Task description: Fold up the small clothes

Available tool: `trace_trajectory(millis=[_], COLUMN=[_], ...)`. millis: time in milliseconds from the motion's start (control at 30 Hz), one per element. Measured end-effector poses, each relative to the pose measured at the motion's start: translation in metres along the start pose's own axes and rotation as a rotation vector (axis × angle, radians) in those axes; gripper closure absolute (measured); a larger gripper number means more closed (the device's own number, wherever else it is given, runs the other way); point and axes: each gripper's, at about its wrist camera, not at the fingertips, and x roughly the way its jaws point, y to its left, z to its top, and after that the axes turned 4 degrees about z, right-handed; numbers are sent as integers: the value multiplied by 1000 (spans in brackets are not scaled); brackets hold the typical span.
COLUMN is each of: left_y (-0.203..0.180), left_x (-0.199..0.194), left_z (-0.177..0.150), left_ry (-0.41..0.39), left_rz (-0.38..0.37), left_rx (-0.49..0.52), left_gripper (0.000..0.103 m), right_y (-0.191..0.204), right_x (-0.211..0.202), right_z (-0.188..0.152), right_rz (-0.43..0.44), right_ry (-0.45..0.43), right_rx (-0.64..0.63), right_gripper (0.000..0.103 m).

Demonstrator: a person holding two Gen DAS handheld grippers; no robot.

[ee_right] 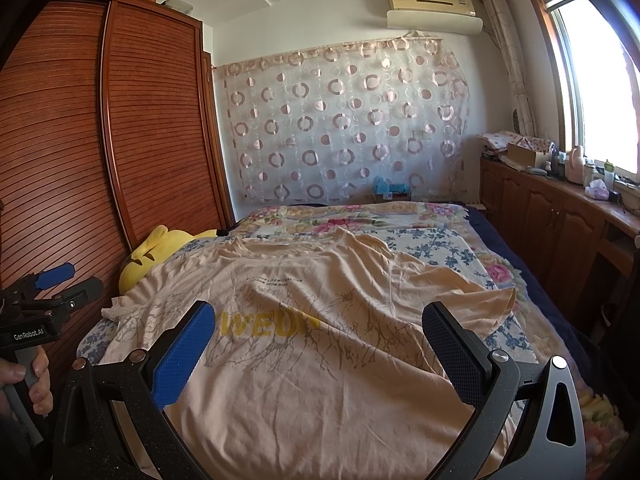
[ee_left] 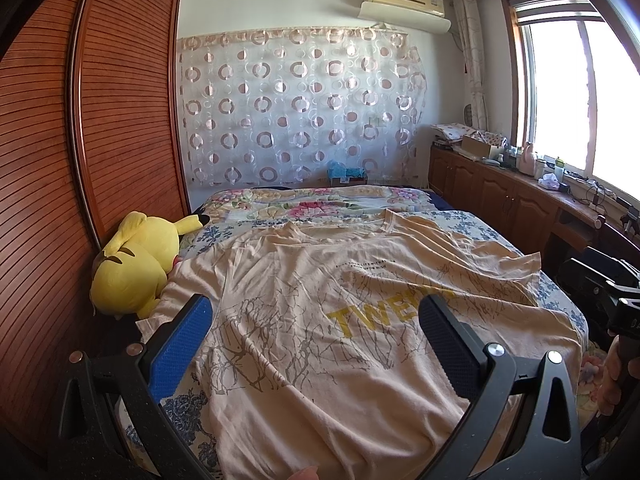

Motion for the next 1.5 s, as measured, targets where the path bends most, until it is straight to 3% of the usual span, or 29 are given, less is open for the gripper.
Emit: trace_trajectory(millis=[267, 667, 967, 1133, 1333, 1500], left_y=[19, 77, 123, 154, 176, 173], left_x=[26, 58, 82, 98, 111, 121], left_z=[-17, -28, -38, -45, -58, -66], left_ry=[60, 140, 200, 271, 341, 387], left_rz=[46, 125, 127, 106, 66, 47], left_rx=[-33, -56, -73, -142, -228, -229], left_gripper=[0, 0, 1, 5, 32, 52], right_y=[0, 13, 19, 22, 28, 32], right_x=[20, 55, 100, 122, 141, 144], right_z=[-3, -4, -6, -9, -8, -2], right_rz=[25, 83, 207, 254, 294, 327], right_ry=[33, 43, 139, 208, 289, 334], right_rx=[1, -67, -100, -121, -151, -167], right_gripper=[0, 0, 0, 0, 0, 0])
